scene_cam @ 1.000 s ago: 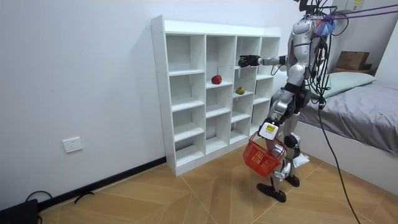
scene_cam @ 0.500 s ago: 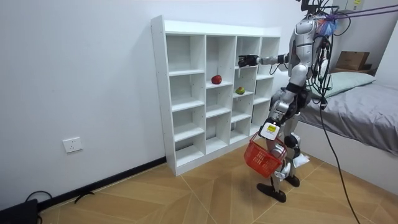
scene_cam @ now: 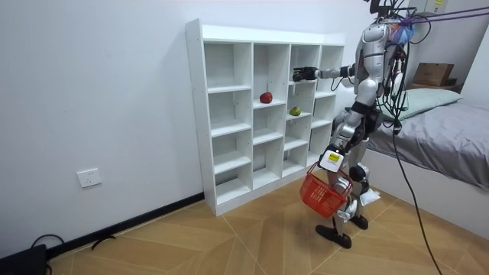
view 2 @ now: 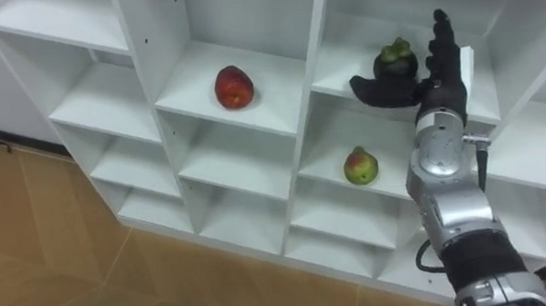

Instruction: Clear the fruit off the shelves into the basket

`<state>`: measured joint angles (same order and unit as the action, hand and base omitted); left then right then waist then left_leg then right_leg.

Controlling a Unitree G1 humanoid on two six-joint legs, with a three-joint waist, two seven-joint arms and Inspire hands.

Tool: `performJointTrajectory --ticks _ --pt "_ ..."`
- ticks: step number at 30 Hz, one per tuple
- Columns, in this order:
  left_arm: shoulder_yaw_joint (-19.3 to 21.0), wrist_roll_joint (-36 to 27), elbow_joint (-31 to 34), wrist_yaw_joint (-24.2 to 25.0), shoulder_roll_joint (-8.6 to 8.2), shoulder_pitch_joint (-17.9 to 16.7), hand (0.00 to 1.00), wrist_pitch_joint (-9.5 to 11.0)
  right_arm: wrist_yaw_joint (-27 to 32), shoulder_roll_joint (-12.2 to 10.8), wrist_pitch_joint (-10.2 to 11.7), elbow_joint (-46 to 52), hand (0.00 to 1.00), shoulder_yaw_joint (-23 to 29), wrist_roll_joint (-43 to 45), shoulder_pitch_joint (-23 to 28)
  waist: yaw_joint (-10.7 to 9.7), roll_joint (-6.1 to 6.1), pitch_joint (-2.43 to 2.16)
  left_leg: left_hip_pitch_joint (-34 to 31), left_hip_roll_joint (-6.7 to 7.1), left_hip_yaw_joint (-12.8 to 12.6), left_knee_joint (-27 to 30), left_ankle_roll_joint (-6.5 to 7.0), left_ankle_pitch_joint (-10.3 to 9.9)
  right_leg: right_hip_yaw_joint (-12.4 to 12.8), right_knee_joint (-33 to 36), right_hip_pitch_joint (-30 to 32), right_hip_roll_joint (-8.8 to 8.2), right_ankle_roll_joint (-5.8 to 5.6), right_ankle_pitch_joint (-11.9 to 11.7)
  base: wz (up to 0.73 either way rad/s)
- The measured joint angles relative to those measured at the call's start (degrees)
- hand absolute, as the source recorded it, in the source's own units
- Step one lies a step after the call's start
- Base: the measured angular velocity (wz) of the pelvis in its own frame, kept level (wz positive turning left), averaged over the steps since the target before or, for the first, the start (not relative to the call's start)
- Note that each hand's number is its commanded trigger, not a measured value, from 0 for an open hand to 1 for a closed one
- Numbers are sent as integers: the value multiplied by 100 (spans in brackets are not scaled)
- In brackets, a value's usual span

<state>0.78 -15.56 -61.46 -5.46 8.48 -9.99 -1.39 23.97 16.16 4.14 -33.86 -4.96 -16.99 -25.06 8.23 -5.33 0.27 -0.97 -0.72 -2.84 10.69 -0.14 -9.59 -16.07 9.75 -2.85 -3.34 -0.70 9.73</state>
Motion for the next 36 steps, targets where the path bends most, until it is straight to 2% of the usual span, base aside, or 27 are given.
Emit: performJointTrajectory --ticks 1,2,3,4,7,10,15,24,26,29,32,36 --pt "0 0 34 8 0 -30 100 -1 48 0 0 0 4 1 -56 -2 -9 -10 -7 -8 7 14 2 2 1 -15 -2 -1 -6 0 0 5" --pt "-4 2 86 13 0 -33 100 -7 60 1 0 -7 62 2 -69 -4 -12 -16 -10 -16 13 29 9 5 3 -28 -3 -1 -10 0 0 8" --pt "-6 2 174 18 0 -56 100 -9 100 2 3 -61 73 2 -71 -24 -15 -28 -12 -27 21 46 19 8 5 -43 -3 0 -17 0 0 8" --pt "-3 1 197 30 1 -90 100 -9 120 5 9 -136 100 2 -72 -62 -13 -37 -9 -32 28 53 24 13 7 -51 -3 -1 -23 0 0 7" --pt "0 -17 205 57 4 -94 100 -8 165 40 10 -260 100 2 -47 -96 -1 -39 -3 -44 48 88 48 20 11 -111 2 -12 -44 -2 -1 6" --pt "4 -17 243 63 4 -101 100 -10 145 238 -1 -447 100 8 120 -143 -3 -37 3 -66 56 116 56 22 13 -130 3 -8 -48 -4 -2 3" --pt "4 -55 252 64 4 -110 100 -61 91 413 11 -670 100 23 228 -262 -2 -18 17 -80 52 126 64 22 13 -133 2 -2 -40 -4 -2 0" --pt "0 -56 230 124 33 -45 100 -77 36 429 7 -779 100 188 666 -305 7 -52 33 -79 51 130 55 22 13 -124 -1 9 -39 -5 -1 0" --pt "-29 -57 225 134 67 34 100 -76 22 434 5 -824 100 169 869 -313 23 -106 43 -82 45 122 54 22 13 -125 2 16 -37 -5 -1 0" --pt "-45 -55 223 196 130 41 100 -76 21 434 -9 -853 100 170 1092 -315 30 -179 12 -142 44 117 60 23 14 -123 18 78 -41 -5 -1 0" --pt "-46 -148 225 221 172 87 100 -74 38 434 -15 -852 100 154 1332 -314 19 -232 35 -167 47 122 68 23 14 -123 12 91 -41 -5 -1 0" --pt "-48 -268 230 248 173 101 100 -75 87 434 -16 -848 100 144 1492 -314 11 -236 33 -173 47 108 66 23 13 -120 6 102 -39 -5 -1 0"
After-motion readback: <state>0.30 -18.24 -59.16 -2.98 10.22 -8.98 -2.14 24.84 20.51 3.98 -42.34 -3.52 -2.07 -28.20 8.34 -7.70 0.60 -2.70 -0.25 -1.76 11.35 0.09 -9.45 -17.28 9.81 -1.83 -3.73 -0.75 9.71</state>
